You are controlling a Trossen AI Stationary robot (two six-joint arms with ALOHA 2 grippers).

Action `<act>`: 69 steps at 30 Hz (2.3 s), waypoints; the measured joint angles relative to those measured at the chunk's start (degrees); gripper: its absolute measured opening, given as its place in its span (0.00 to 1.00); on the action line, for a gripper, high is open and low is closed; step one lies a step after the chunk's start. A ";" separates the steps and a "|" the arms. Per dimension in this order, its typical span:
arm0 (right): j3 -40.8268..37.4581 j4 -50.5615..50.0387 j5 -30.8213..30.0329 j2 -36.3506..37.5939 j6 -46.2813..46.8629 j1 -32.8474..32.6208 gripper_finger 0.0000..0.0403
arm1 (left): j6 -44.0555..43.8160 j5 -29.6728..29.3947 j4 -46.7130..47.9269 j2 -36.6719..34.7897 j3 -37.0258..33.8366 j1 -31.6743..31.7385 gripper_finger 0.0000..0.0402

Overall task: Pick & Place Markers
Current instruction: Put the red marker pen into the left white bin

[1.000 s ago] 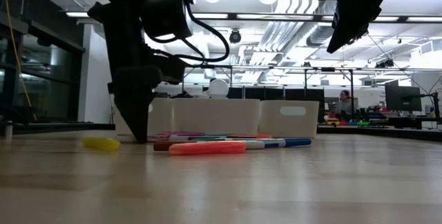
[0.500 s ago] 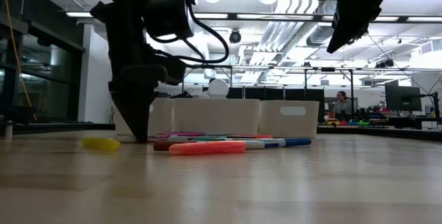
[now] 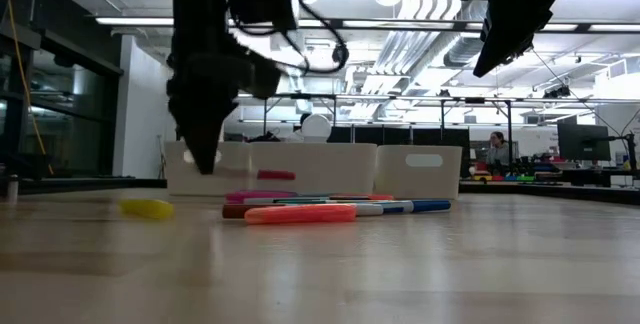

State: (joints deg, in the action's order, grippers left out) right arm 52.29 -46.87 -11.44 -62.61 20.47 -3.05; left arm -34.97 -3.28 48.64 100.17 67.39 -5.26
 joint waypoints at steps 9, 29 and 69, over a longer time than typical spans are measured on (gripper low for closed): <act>0.00 -0.26 0.00 0.00 -1.01 -0.02 0.00 | -0.25 -4.25 4.08 -6.74 2.17 4.13 0.03; 0.00 -0.48 -1.09 0.00 -1.23 -0.02 0.00 | 1.70 -7.90 7.21 -19.38 2.26 29.51 0.03; 0.00 -0.46 -2.21 0.00 0.09 0.00 0.00 | -3.92 -0.08 2.11 -0.88 2.26 38.62 0.07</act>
State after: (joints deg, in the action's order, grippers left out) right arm 52.29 -47.33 -13.65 -62.61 20.56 -3.05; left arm -38.89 -3.36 50.75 99.29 69.65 33.36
